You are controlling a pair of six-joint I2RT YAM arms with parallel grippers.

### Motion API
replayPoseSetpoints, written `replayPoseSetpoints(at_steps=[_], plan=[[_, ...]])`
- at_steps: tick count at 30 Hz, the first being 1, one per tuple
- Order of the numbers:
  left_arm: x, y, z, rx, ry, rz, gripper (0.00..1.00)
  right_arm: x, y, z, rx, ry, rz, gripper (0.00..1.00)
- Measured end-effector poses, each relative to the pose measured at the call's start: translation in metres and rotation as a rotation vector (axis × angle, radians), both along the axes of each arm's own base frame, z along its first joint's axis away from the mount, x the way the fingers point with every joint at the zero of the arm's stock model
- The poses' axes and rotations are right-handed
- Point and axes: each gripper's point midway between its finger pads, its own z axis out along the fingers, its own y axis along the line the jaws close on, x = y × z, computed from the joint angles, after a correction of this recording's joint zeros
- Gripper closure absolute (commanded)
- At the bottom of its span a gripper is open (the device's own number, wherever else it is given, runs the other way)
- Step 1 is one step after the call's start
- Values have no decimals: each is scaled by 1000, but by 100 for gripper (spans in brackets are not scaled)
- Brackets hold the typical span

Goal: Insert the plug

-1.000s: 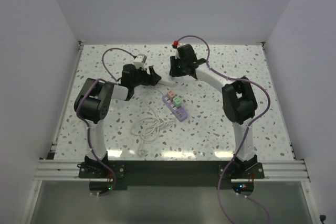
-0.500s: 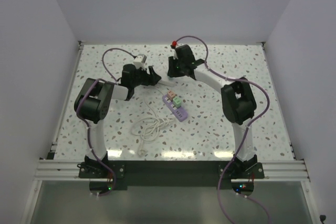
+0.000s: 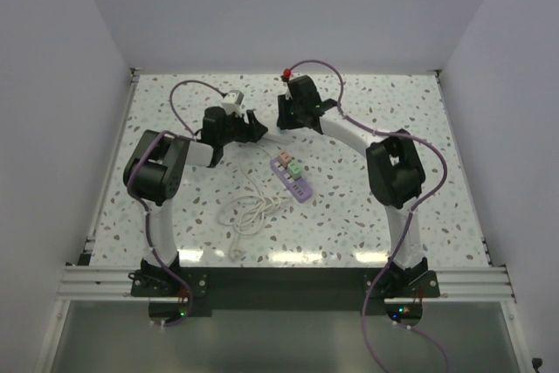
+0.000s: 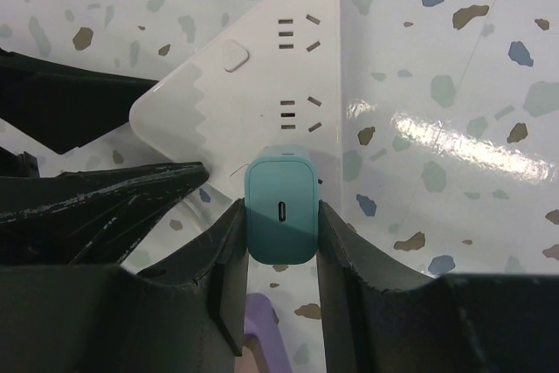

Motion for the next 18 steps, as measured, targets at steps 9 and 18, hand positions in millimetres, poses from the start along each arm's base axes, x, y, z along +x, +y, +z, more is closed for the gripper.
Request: replayPoseSetpoints(at_steps=[9, 18], plan=[[0, 0, 0, -1, 0, -1, 30, 0, -4, -1, -17, 1, -15, 100], [-1, -1, 0, -6, 2, -7, 31, -3, -7, -2, -22, 5, -20, 100]])
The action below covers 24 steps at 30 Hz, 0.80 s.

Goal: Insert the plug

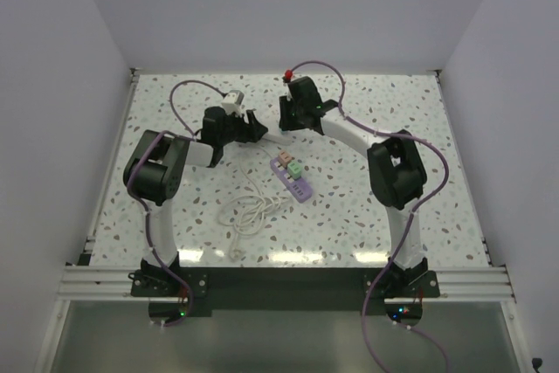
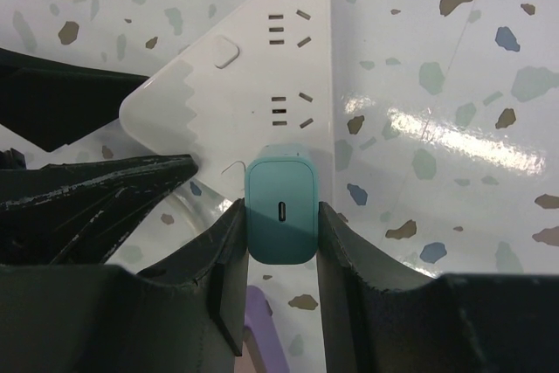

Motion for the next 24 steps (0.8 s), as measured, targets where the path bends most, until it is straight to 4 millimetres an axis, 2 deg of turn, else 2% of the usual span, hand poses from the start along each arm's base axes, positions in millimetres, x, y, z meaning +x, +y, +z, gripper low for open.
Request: replayPoseSetpoints(at_steps=[17, 24], plan=[[-1, -1, 0, -5, 2, -6, 33, -6, -4, 2, 0, 9, -9, 100], [-2, -2, 1, -7, 3, -12, 34, -7, -6, 10, 2, 1, -12, 100]])
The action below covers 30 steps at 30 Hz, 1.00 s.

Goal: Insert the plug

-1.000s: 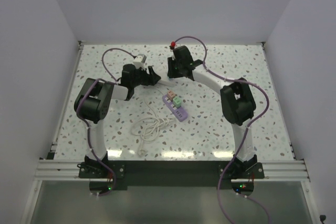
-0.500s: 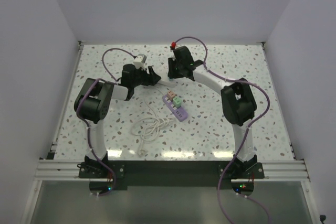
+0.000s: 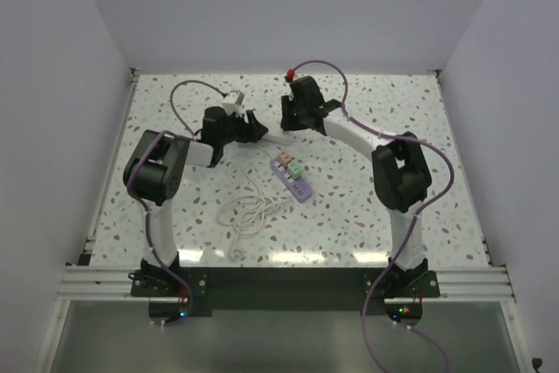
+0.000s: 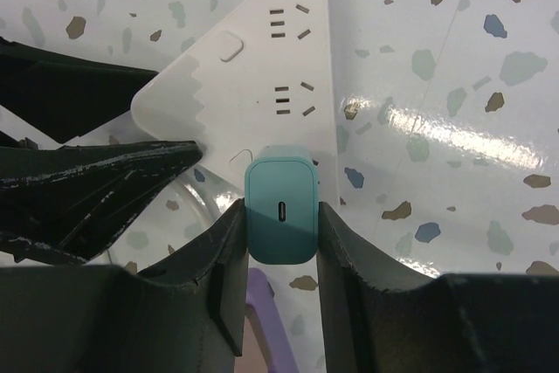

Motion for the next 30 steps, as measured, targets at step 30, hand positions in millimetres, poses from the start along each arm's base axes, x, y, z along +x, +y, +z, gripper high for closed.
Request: replayPoseSetpoints(at_steps=[30], plan=[[1, -2, 4, -9, -15, -10, 36, 0, 1, -11, -9, 24, -4, 100]])
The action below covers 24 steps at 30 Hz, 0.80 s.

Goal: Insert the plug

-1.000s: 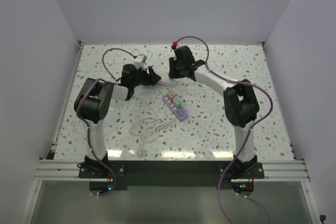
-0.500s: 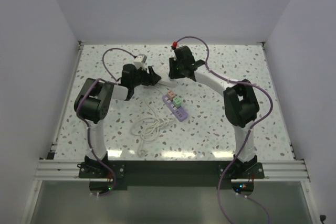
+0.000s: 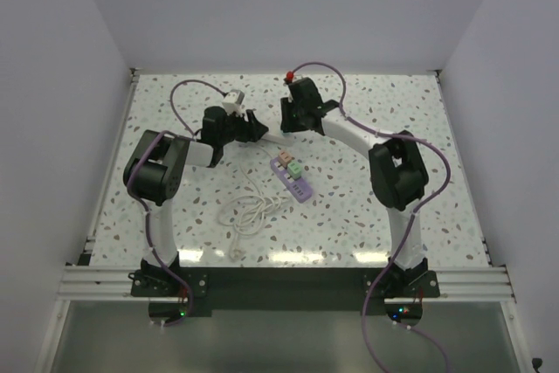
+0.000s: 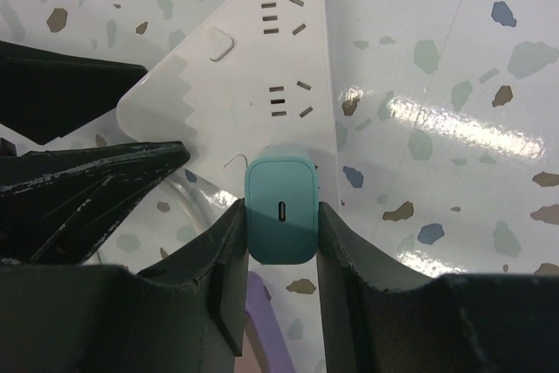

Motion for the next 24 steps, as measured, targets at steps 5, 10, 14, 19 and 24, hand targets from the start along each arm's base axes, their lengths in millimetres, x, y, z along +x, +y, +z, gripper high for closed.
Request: replayPoseSetpoints(at_steps=[5, 10, 14, 19, 24], plan=[[0, 0, 1, -2, -5, -1, 36, -1, 0, -3, -5, 8, 2, 100], [0, -1, 1, -2, -4, -3, 37, -1, 0, -3, -6, 8, 2, 100], [0, -1, 1, -2, -4, -3, 39, -1, 0, -4, -7, 9, 1, 100], [0, 0, 1, -2, -5, -2, 41, -1, 0, -5, -14, 5, -3, 100], [1, 0, 1, -2, -4, -1, 42, -1, 1, -5, -19, 0, -6, 100]])
